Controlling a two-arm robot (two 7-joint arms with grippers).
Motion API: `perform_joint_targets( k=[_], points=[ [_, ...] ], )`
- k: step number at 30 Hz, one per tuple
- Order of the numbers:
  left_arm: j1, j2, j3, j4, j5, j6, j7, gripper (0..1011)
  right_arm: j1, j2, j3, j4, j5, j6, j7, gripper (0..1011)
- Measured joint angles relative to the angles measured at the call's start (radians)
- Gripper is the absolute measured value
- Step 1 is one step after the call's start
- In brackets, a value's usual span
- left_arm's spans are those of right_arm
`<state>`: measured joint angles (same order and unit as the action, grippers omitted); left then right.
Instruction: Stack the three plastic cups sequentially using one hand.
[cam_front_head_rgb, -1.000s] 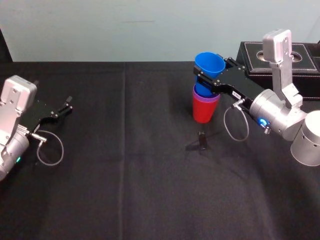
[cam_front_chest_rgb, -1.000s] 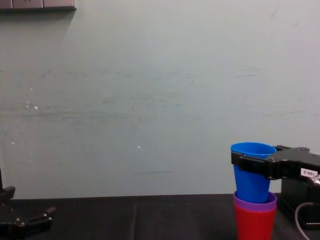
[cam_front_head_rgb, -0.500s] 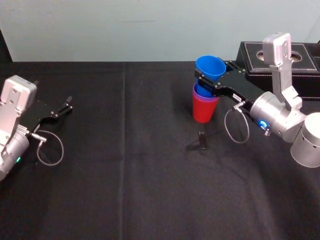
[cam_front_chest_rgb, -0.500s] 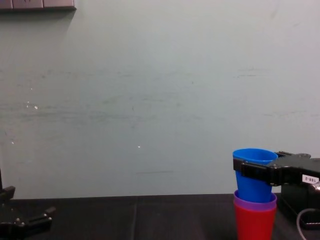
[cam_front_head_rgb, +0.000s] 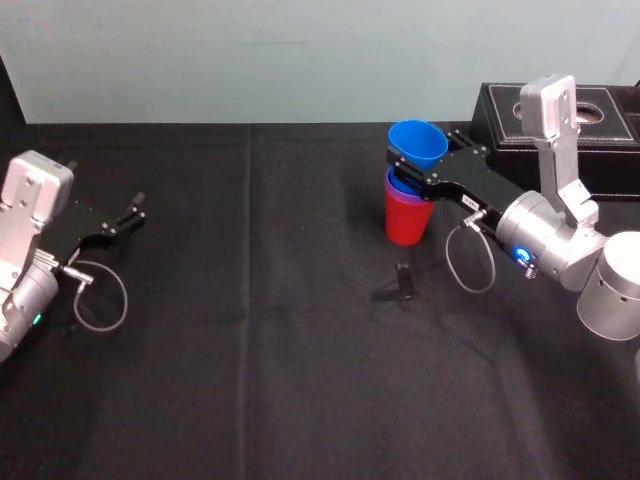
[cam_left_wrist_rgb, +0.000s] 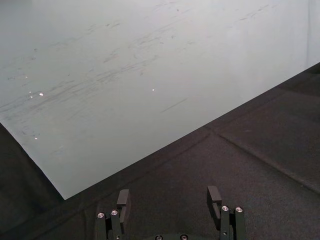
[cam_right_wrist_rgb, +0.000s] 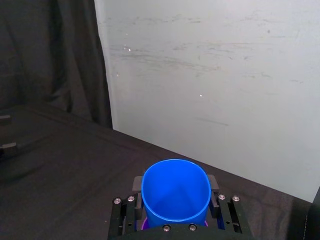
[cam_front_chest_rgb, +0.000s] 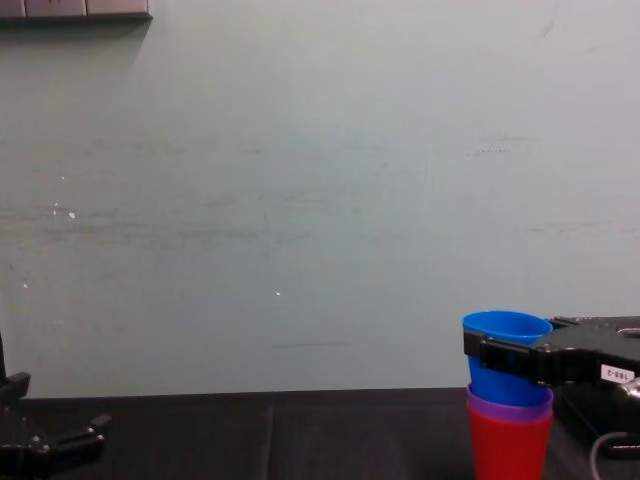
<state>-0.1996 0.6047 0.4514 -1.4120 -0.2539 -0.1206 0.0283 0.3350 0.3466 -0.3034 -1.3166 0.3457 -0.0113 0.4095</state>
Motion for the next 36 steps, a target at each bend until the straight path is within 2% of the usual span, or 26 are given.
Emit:
perform_joint_targets(
  k=[33,36],
  points=[
    [0.000,0.000,0.000,0.000,0.000,0.000,0.000,1005,-0.011,0.002,-0.001,0.014,-0.005,-0.025,0.005,737],
    [0.000,0.000,0.000,0.000,0.000,0.000,0.000,1005,-0.011,0.002,-0.001,0.014,-0.005,-0.025,0.005,782]
  ],
)
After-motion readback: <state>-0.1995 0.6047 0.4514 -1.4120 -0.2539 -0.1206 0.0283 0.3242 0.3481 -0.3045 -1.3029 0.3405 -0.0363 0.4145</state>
